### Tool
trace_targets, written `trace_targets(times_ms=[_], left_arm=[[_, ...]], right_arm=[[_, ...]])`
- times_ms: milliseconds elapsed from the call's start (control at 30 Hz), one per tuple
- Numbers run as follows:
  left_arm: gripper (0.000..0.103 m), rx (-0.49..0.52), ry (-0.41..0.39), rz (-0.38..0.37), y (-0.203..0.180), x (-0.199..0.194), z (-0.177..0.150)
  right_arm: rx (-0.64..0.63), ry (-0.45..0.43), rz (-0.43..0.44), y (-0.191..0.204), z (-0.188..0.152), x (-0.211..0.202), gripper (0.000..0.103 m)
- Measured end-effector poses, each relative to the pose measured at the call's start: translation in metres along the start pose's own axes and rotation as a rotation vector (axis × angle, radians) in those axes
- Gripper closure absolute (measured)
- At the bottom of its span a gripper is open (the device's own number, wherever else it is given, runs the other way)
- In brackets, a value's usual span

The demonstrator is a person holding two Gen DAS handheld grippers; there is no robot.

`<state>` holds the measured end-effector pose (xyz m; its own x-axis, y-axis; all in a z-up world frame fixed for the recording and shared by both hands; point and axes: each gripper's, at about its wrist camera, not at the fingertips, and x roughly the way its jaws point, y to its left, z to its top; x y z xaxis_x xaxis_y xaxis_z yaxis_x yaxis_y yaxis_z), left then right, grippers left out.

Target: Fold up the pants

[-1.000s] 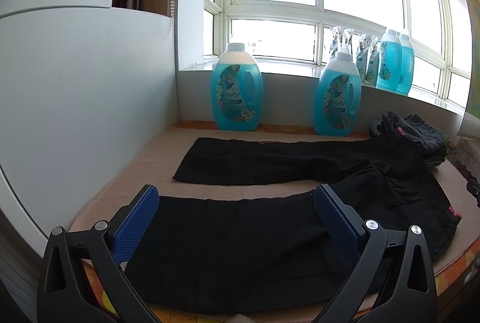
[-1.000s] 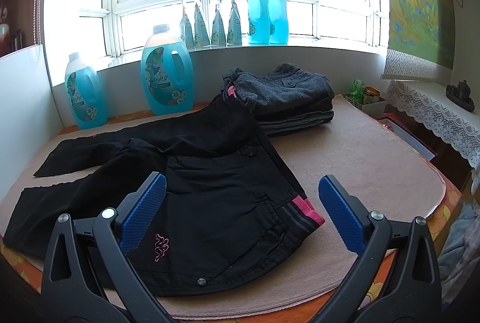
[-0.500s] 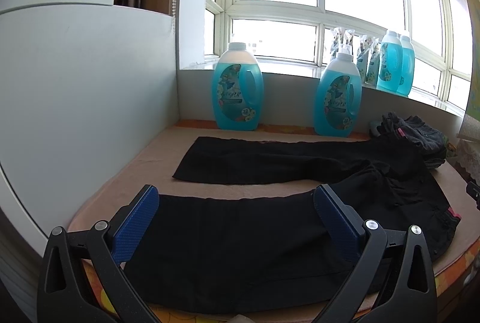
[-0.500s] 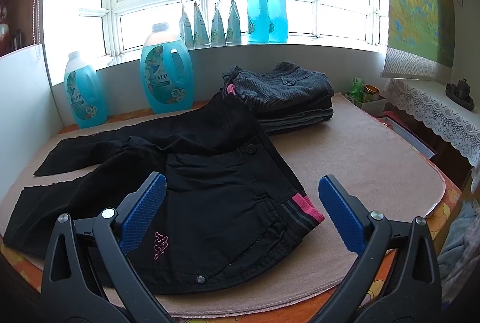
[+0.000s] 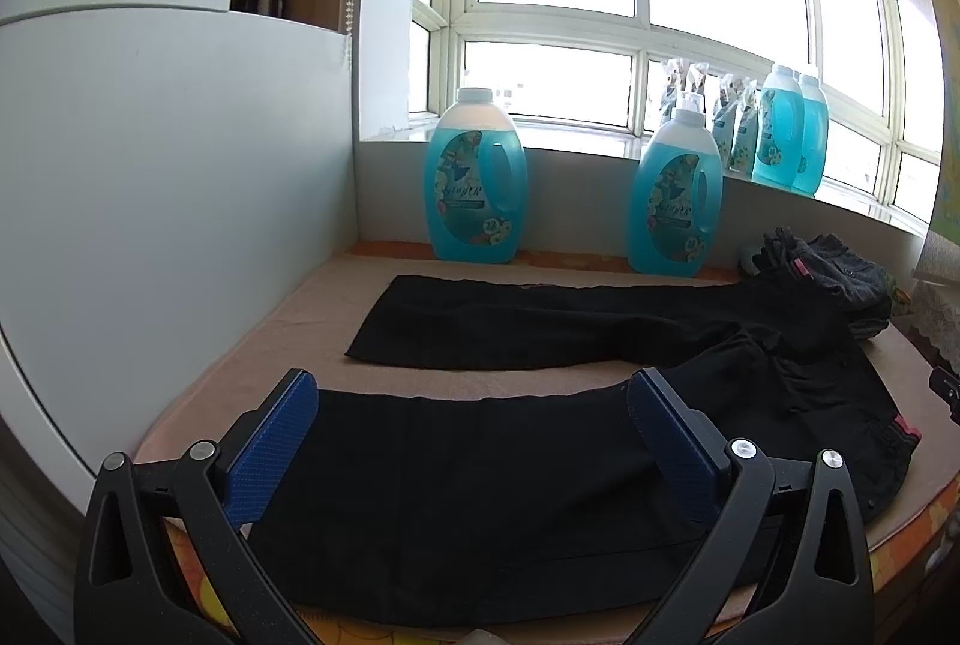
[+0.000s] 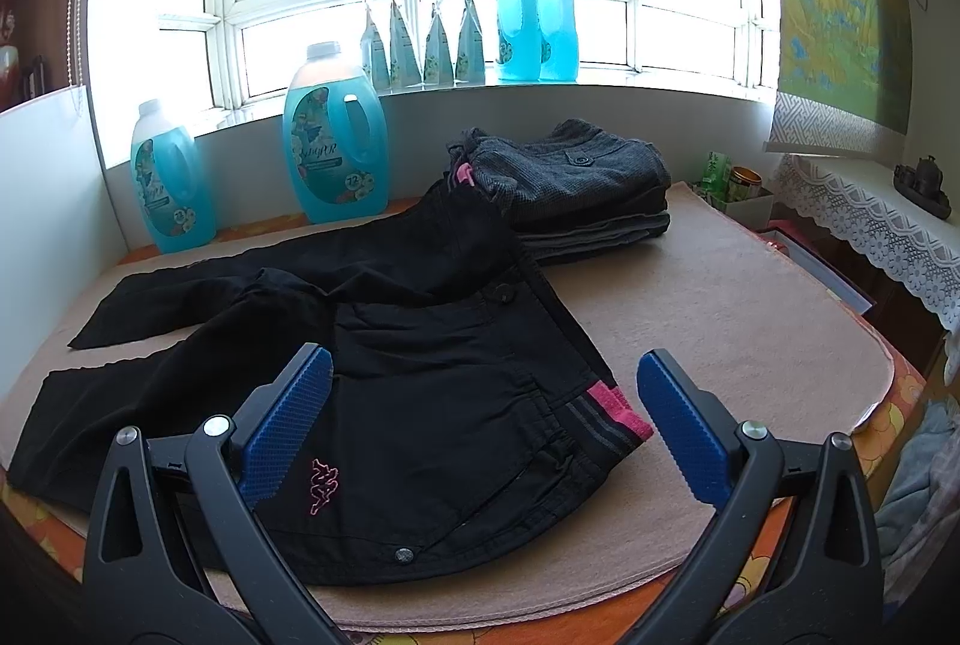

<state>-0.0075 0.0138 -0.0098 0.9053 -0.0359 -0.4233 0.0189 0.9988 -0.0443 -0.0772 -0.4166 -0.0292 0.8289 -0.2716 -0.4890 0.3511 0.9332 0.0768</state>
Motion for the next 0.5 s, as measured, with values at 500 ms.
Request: trace_targets(times_ms=[500], left_arm=[[0.000,0.009,-0.011,-0.008,0.017,0.011,0.006]], right_arm=[[-0.103,-0.044,0.049,0.005,0.021,0.005,0.000]])
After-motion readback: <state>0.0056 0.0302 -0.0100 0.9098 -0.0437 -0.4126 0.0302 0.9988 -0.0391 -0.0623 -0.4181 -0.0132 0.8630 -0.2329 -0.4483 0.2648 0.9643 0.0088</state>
